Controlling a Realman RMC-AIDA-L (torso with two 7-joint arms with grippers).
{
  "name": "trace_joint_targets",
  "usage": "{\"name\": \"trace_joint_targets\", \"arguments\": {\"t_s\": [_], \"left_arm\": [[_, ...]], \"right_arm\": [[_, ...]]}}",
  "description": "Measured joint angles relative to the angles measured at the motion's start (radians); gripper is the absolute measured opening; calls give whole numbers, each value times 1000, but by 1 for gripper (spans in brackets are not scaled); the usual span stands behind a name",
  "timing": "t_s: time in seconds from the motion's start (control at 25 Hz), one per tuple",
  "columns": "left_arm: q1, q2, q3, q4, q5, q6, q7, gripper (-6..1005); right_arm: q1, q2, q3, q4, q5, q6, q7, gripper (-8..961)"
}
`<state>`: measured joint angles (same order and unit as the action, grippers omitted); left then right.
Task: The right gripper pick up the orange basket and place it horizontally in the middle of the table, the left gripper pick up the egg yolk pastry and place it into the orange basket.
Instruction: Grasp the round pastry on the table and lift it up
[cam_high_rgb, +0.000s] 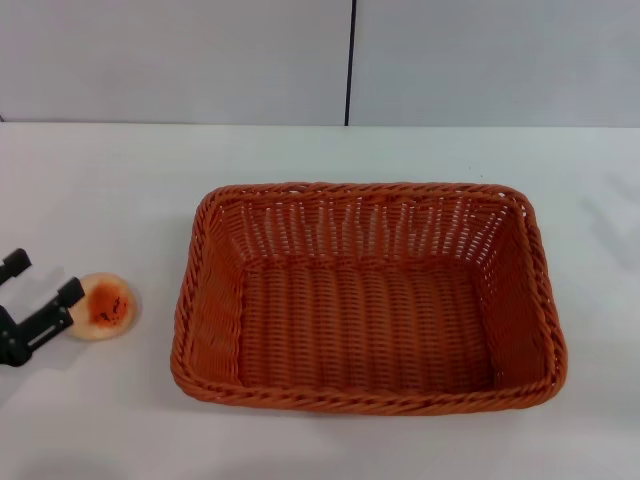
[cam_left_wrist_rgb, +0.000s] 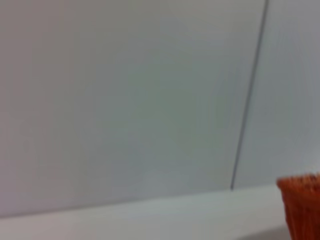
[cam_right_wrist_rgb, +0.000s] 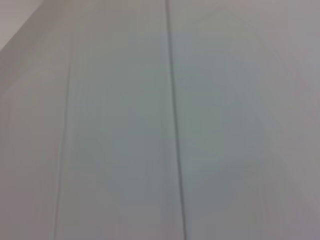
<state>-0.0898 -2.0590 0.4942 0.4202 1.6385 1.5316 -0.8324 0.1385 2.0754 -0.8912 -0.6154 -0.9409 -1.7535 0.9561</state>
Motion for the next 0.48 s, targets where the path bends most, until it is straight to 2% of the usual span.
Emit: {"name": "trace_joint_targets", "arguments": {"t_s": [0.16,0.48], "left_arm": [[-14,-4,4,13,51,-31,-4,810],[-32,-9,13,7,99,-142,6,810]], "right_arm": [[-4,-1,45,62,-4,-51,-22,501],[-1,-5,47,70,-13,-57,-27,502]]}}
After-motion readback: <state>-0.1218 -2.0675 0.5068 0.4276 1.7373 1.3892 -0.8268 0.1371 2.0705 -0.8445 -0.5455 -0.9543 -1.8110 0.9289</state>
